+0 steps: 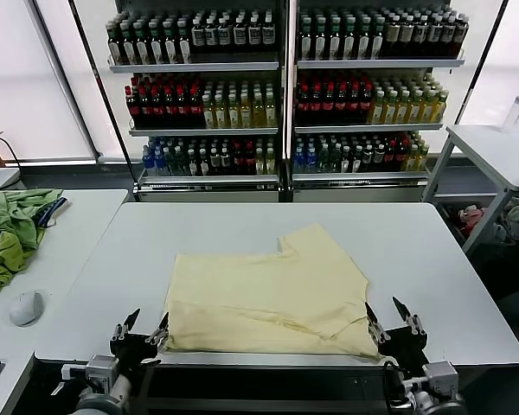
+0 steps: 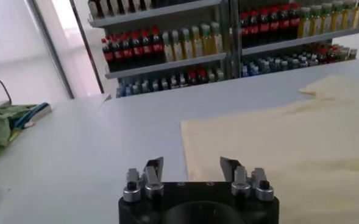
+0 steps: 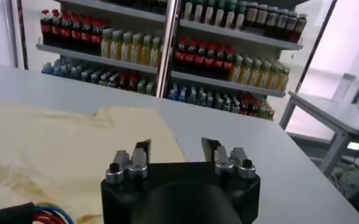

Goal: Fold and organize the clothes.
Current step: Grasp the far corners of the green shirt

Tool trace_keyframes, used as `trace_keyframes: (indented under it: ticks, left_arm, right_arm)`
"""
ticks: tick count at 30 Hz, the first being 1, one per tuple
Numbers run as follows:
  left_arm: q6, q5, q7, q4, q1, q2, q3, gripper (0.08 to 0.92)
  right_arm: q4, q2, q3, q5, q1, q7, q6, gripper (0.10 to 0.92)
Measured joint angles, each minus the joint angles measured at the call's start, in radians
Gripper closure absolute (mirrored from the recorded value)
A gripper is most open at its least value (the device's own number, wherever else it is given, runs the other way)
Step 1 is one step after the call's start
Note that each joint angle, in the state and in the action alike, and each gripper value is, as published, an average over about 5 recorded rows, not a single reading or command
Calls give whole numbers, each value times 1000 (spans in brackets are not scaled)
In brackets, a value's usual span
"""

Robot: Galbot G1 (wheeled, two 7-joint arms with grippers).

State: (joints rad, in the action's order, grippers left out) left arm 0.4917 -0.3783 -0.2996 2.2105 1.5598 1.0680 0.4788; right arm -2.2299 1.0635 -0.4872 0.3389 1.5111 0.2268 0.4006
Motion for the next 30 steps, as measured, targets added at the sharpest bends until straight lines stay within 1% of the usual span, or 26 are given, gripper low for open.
trace_keyframes:
  ticks: [2,5,14,24,30]
  left_arm:
    - [-3,-11,-2,-25,-32,-6,-11,220]
    - [-4,-31,-3,-74,-91,-16,-32,184]
    - [8,-95,-1,-249,-302,-33,-123,177]
    - [8,-109,-5,-468,-536,-5,-250,177]
    - [8,-114,-9,-590,-655,13,-309,177]
  right_arm:
    - [39,2,27,19,-60,6,11,215]
    - [105,5,71,50,-157,16,29,204]
    - [342,28,209,130,-460,31,75,203]
    - [646,95,333,189,-742,28,98,203]
    - [831,145,385,212,-890,22,99,203]
